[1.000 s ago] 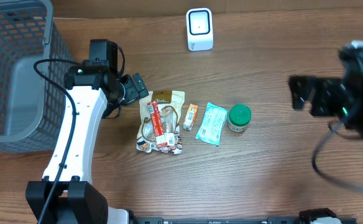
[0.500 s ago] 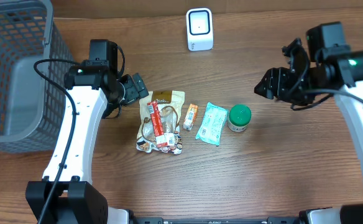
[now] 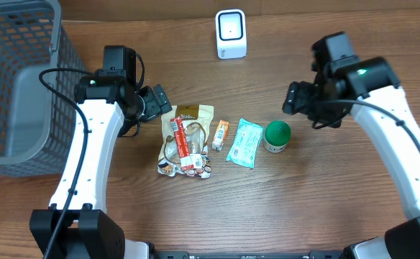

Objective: Scan the item barcode
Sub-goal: 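Move the right gripper from rest down over the green-lidded tub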

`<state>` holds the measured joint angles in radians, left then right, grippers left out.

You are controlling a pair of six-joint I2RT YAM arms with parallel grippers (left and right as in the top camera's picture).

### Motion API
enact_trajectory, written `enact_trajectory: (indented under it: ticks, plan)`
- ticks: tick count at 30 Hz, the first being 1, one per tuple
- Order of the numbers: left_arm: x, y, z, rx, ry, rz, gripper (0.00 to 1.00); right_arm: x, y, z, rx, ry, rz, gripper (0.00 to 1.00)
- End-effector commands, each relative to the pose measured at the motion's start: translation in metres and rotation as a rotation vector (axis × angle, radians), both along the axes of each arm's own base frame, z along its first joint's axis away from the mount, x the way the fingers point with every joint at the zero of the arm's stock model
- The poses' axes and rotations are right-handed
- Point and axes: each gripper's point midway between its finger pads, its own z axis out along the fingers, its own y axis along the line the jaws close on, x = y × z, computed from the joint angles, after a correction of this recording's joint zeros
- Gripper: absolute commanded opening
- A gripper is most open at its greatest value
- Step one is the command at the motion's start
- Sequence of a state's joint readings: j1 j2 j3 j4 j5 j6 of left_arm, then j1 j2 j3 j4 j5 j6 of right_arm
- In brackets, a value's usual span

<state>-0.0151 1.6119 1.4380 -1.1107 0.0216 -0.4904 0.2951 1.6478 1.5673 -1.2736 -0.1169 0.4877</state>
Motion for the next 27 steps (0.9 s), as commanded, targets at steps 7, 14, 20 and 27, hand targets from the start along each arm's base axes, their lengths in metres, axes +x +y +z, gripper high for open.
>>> enact_trajectory:
  ticks: [7, 14, 20, 27]
  plan:
    - [0.001, 0.001, 0.008, 0.009, -0.024, -0.019, 1.0, 0.0, 0.023, -0.026, -0.093, -0.058, -0.047, 0.84]
    - [0.001, 0.001, 0.008, 0.009, -0.024, -0.019, 1.0, -0.003, 0.016, -0.054, -0.143, -0.054, -0.103, 0.86]
    - [0.001, 0.001, 0.008, 0.009, -0.024, -0.019, 1.0, -0.004, 0.015, -0.075, -0.145, -0.058, -0.105, 0.87]
    - [0.001, 0.001, 0.008, 0.009, -0.024, -0.019, 1.0, -0.003, 0.016, -0.091, -0.137, -0.073, -0.104, 0.87]
